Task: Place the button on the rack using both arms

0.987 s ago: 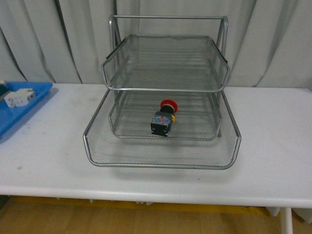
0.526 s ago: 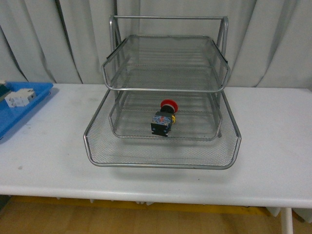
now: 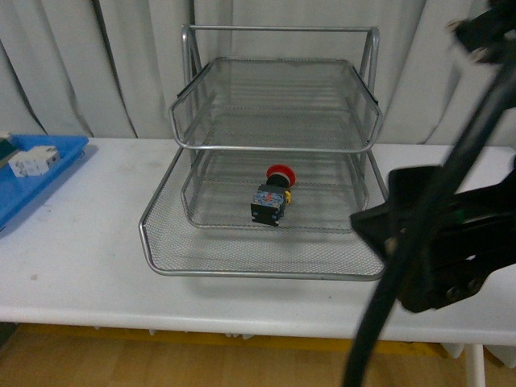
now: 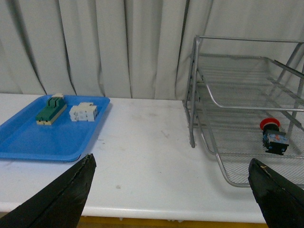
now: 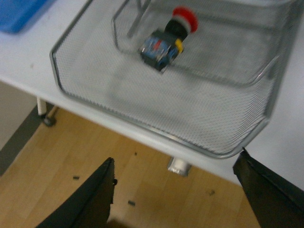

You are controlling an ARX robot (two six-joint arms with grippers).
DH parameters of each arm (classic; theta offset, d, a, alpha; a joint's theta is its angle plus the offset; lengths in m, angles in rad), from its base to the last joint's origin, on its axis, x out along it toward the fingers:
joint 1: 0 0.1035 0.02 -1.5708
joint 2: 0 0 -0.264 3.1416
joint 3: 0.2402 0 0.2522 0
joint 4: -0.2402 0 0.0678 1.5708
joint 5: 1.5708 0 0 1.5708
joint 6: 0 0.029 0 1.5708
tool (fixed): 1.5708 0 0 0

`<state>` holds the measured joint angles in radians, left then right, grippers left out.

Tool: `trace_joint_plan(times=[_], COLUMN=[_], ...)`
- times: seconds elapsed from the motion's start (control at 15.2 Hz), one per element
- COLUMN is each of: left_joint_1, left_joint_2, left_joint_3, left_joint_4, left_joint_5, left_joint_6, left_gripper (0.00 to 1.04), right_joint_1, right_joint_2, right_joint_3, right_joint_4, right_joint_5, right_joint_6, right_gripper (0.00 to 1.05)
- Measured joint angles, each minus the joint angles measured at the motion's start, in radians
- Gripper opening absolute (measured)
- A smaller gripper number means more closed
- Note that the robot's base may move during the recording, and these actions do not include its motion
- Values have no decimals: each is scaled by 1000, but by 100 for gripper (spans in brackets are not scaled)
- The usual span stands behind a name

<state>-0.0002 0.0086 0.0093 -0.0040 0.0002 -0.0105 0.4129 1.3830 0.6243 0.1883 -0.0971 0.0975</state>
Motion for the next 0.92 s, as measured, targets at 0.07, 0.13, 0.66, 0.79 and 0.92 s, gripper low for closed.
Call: trace_joint_plan(times=[0.07, 0.13, 0.66, 0.79, 0.92], left_joint_1=[0, 0, 0, 0, 0], left_joint_2=[0, 0, 0, 0, 0], left_joint_3=[0, 0, 0, 0, 0], left_joint_4=[0, 0, 0, 0, 0], left_joint_5=[0, 0, 0, 0, 0], left_joint_6=[0, 0, 0, 0, 0], left_gripper=[98, 98, 98, 98, 98], right_joint_1=[38, 79, 130, 129, 126], right_joint_2=[46, 108, 396, 457, 506], right_joint_3=[14, 17, 169, 232, 273], right_joint_4=[-27, -55, -99, -113, -123], right_joint_5=[-1, -3, -56, -45, -32], right_joint_6=[1, 11, 139, 139, 138], right_gripper=[74, 59, 2, 2, 2])
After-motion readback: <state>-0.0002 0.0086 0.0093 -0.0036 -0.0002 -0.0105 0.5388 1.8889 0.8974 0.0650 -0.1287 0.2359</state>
